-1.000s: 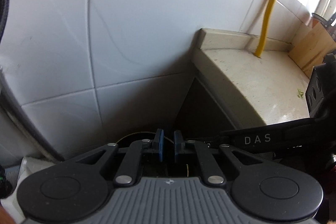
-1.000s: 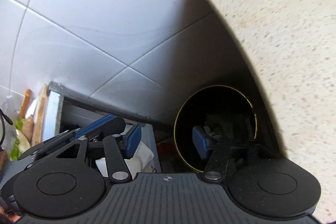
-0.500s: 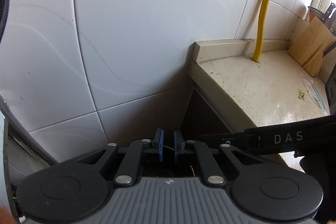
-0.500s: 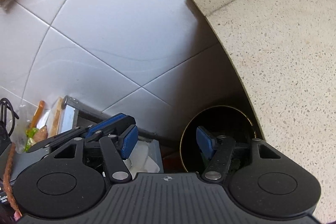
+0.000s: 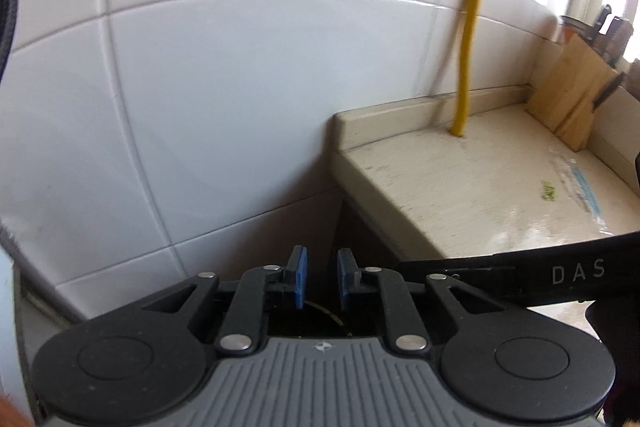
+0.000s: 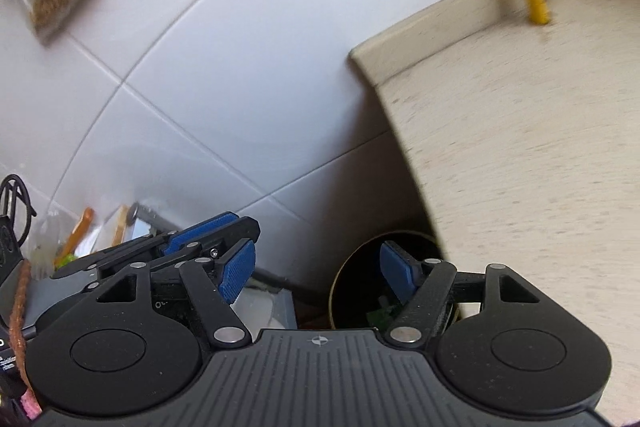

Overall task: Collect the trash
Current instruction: 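Move both tools back over the counter toward the clear plastic wrapper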

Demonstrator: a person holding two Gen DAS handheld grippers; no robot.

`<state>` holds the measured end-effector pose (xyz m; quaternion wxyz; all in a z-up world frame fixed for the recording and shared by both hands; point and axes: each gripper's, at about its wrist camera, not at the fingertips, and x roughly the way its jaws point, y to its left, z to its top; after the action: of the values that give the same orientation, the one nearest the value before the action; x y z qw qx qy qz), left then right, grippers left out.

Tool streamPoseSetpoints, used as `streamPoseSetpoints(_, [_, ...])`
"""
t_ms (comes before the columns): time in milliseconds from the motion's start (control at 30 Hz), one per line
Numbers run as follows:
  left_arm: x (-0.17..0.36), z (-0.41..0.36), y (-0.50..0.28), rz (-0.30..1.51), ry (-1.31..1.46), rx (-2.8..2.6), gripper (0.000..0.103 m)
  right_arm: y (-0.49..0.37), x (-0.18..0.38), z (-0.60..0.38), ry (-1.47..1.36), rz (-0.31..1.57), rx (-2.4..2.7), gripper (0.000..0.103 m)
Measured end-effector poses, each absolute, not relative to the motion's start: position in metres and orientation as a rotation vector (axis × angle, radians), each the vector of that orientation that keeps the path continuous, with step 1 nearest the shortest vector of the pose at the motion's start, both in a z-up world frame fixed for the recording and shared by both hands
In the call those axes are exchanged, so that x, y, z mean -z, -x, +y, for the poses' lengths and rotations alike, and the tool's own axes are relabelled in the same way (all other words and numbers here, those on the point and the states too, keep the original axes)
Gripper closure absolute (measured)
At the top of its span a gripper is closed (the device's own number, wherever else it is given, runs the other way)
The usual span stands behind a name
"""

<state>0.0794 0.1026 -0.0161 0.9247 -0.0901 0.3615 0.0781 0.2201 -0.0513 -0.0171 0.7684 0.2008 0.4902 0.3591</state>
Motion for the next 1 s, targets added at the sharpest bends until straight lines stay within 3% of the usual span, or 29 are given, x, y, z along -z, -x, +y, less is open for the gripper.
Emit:
streamPoseSetpoints(533, [-0.006, -0.003, -0.146, 0.712, 0.023, 0.187, 0.082, -0.214, -0.005, -0.178, -0.467, 0.898, -0.436, 0.020])
streamPoseSetpoints(1000, [-0.016, -0.090, -0.219, 0.681, -0.065, 0.422, 0.067, -0.223, 0.016, -0.291, -0.424, 0.890, -0.044, 0.016])
